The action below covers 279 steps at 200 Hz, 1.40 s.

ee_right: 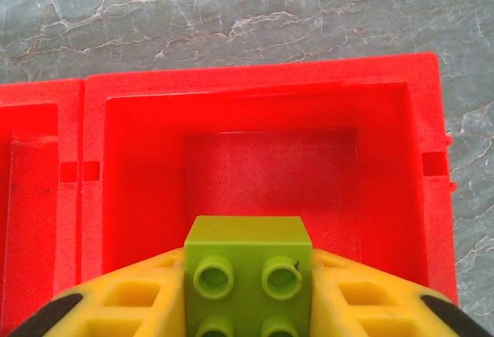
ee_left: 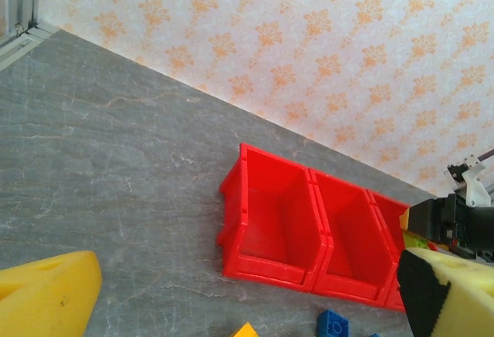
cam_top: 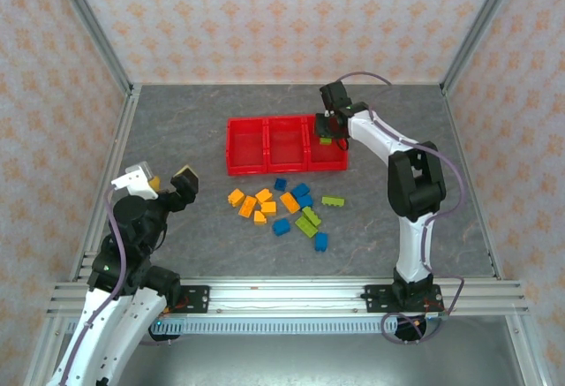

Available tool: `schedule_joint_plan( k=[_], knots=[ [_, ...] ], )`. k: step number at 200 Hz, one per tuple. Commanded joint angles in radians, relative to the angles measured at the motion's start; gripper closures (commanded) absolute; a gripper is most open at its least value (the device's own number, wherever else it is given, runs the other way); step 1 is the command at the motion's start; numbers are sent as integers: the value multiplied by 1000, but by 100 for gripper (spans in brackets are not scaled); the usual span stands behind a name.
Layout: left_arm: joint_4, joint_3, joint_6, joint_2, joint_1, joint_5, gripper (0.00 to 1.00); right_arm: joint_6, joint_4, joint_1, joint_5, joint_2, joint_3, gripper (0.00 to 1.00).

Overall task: Sort the legos into containers by color
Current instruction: Place the lego in the container, then pick up the lego from the center of the table.

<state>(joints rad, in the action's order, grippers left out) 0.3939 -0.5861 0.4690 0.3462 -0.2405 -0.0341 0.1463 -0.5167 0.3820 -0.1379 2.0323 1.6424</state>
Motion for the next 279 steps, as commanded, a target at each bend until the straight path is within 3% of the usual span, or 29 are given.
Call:
schedule_joint_plan(
  k=[1,45,76,116,152,164,195,246,279],
  knots=[
    [-40,16,-37,-9,-3,16,1,-2,-14,12,19,-18,5,56],
    [-88,43,-50,-24,-3,80,1,-22,-94,46,11,-40,39,39],
    [-87,43,-49,-4,-3,82,1,-37,-133,76,36,-120,1,34],
    [-97,49,-48,8,-2,98,1,-106,-131,105,-55,-320,-145,29],
    [-101,49,-51,22,1,115,1,-158,-219,194,50,-446,-203,26],
    [-102,50,-46,20,1,112,1,-205,-230,236,64,-484,-249,6],
    [-103,51,-41,24,3,108,1,-483,-200,404,215,-590,-416,1],
    [-99,58,-27,-15,3,86,1,-745,-97,382,408,-701,-706,0],
    [-101,57,-30,-3,3,86,1,-761,-62,332,376,-670,-744,0]
  ],
)
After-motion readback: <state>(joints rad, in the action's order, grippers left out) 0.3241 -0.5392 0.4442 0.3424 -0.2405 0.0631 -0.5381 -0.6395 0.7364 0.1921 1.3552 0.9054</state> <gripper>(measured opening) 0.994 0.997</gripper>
